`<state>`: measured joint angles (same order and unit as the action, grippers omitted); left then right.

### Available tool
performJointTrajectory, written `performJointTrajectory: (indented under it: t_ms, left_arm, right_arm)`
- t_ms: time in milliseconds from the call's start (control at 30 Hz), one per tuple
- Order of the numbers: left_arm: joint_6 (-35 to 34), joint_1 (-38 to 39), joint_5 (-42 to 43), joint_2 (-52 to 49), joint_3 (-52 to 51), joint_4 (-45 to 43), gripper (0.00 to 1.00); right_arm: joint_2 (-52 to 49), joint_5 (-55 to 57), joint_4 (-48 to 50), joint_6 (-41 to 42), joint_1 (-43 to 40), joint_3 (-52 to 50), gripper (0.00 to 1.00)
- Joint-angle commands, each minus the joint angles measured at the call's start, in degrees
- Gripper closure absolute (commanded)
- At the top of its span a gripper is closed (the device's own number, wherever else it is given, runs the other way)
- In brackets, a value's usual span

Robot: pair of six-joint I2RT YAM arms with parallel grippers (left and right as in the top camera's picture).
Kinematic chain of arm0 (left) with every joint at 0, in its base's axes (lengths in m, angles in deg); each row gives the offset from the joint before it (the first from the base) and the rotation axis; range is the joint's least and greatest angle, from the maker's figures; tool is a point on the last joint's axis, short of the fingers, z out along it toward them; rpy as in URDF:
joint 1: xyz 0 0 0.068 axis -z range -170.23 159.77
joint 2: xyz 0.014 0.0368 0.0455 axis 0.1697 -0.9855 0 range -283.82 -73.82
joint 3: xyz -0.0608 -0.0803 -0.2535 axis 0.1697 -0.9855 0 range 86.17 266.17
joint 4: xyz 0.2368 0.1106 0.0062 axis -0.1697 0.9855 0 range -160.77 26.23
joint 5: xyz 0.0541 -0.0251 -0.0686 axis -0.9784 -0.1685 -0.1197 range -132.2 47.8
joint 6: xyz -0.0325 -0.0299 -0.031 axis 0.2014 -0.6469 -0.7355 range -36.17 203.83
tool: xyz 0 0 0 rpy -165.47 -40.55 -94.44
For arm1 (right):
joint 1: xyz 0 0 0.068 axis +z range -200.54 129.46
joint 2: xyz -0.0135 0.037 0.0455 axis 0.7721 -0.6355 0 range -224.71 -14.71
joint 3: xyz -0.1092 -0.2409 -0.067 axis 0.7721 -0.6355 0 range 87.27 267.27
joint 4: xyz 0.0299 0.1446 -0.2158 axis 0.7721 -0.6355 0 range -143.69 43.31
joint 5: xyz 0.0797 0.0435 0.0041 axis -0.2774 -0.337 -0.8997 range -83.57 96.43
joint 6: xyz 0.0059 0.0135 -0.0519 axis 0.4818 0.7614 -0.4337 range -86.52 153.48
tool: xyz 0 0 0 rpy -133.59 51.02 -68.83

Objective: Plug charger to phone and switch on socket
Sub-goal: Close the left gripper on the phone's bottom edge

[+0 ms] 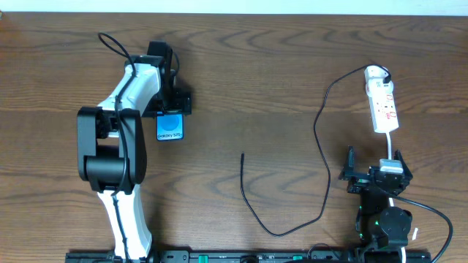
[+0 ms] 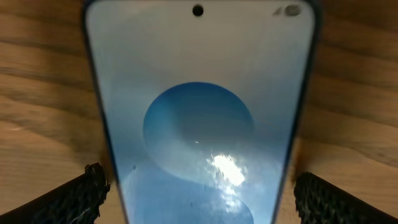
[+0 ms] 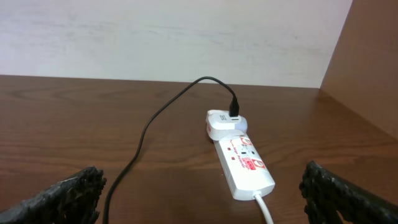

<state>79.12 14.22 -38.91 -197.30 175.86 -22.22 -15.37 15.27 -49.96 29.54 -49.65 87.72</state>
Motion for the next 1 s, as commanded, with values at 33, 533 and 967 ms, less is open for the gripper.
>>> performJointTrajectory:
  t_ms: [33, 533, 967]
  left_arm:
    - [-0.5, -0.2, 0.1, -0.6, -0.2, -0.4, 0.02]
    - [-0.5, -0.2, 0.1, -0.6, -0.5, -0.7, 0.02]
    - [-0.5, -0.2, 0.1, -0.6, -2.5, -1.3, 0.02]
  right_arm:
    - [0.4, 0.6, -0.2, 0.7, 0.3, -0.1, 0.01]
    - [0.4, 0.6, -0.1, 0.7, 0.3, -0.1, 0.01]
    - [0.4, 0.6, -0.1, 0.7, 0.3, -0.1, 0.01]
